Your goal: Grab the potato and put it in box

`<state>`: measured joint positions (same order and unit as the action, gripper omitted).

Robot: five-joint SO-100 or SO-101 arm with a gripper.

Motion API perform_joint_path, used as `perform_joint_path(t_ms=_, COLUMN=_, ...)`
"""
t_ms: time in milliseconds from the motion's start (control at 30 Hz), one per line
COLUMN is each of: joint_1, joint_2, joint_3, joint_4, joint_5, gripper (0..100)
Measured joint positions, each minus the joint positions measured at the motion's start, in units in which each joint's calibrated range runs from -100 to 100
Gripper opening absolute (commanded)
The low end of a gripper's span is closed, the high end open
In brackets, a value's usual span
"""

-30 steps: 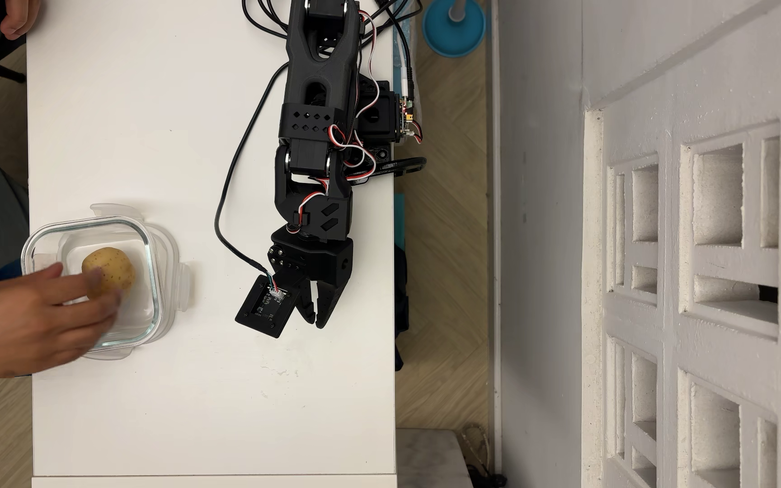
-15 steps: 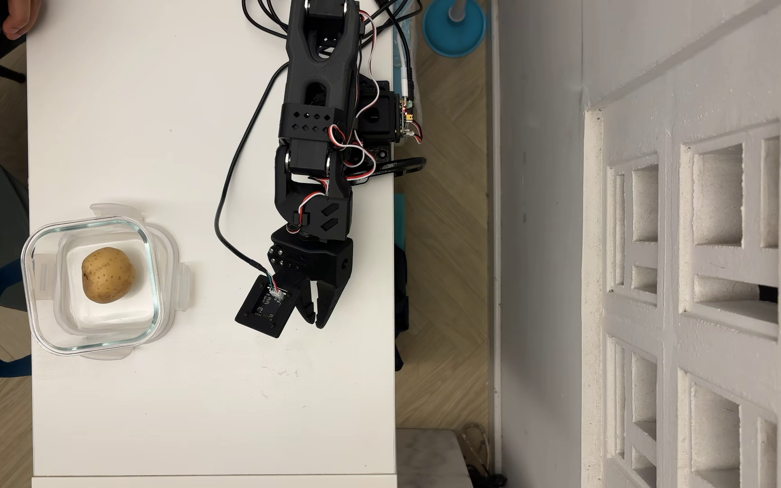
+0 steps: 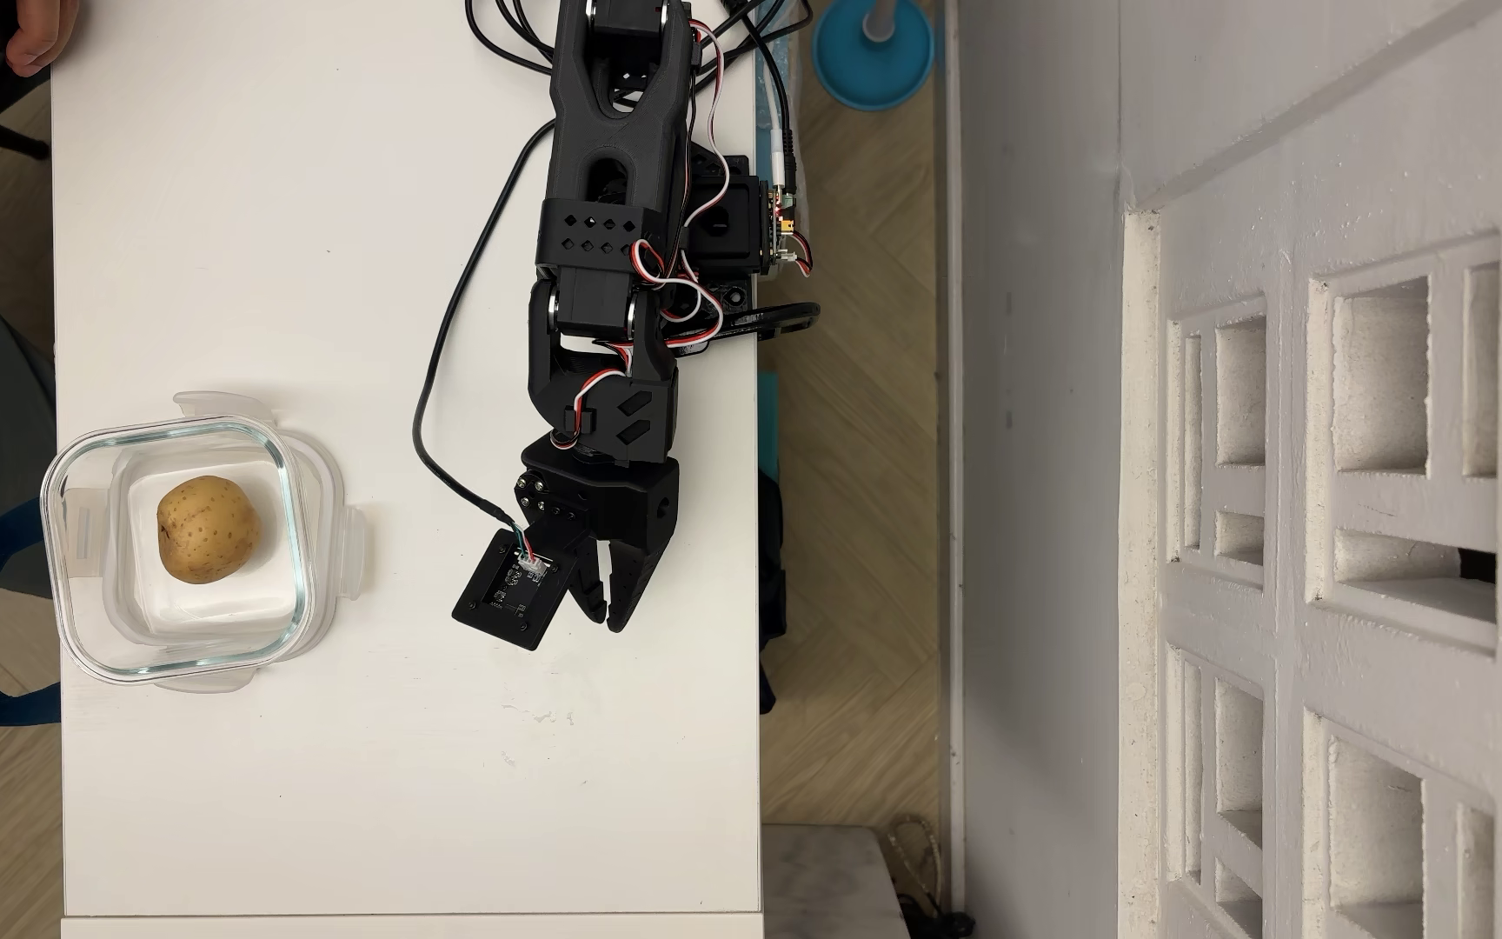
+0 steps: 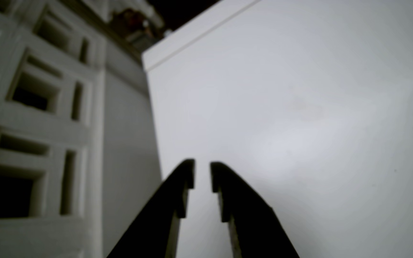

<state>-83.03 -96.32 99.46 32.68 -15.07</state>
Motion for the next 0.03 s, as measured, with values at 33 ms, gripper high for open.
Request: perform_joint_path(t_ms=33, joint_1=0.0, joint_2=0.0, joint_3=0.0, joint_4=0.0, joint_5=0.0, gripper=4)
